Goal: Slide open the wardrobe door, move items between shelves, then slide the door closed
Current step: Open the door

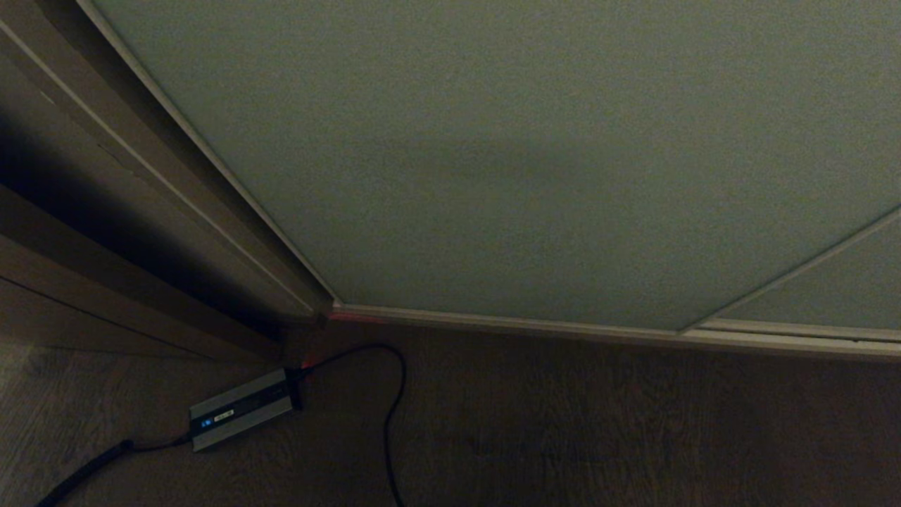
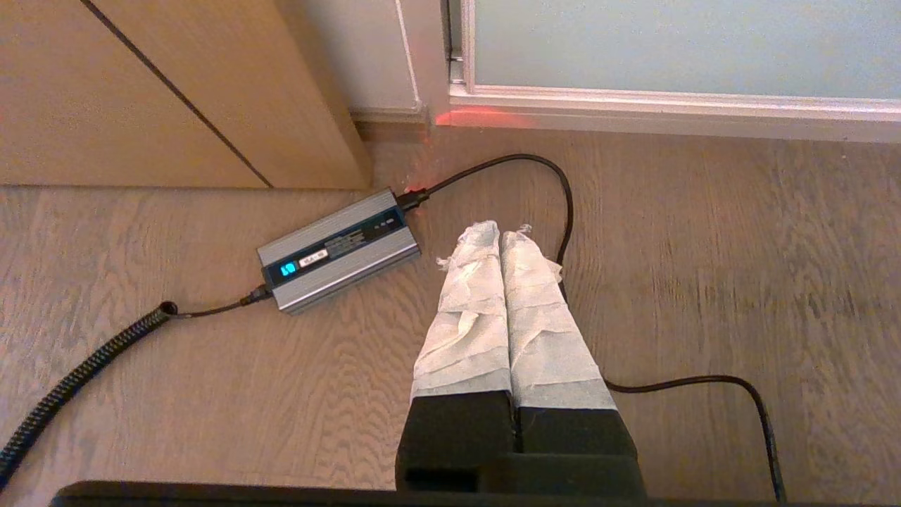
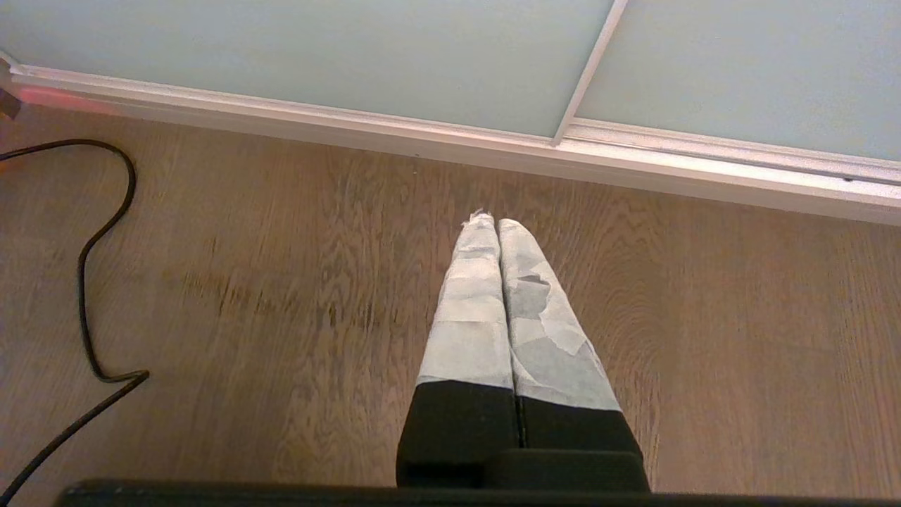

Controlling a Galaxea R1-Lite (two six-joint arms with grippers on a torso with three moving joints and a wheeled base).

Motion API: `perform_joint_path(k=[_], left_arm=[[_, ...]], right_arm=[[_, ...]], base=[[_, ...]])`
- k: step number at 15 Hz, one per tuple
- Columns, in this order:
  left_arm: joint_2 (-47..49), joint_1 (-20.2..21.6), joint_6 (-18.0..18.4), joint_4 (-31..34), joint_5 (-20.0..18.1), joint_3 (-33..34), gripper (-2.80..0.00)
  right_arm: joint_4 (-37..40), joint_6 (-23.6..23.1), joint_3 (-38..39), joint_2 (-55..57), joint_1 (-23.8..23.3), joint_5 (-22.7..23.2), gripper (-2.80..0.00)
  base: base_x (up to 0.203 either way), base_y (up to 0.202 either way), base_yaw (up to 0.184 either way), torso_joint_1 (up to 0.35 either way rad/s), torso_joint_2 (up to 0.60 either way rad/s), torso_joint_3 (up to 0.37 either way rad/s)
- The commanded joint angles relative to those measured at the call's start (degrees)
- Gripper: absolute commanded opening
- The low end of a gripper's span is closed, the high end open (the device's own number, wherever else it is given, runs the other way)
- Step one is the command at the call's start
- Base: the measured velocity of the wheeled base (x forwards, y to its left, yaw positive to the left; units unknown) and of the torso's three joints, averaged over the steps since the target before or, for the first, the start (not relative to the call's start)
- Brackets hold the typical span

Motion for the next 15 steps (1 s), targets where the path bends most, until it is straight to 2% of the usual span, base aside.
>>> perform_joint_path(k=[1, 15], left_arm=[[0.0, 0.0, 0.0, 0.0, 0.0, 0.0, -2.8], [0.0, 0.0, 0.0, 0.0, 0.0, 0.0, -2.8]], right_arm=[[0.0, 0.0, 0.3, 0.0, 0.0, 0.0, -2.8], [0.0, 0.0, 0.3, 0.0, 0.0, 0.1, -2.8]], base=[[0.0, 0.0, 0.0, 0.0, 0.0, 0.0], [0.0, 0.0, 0.0, 0.0, 0.0, 0.0]])
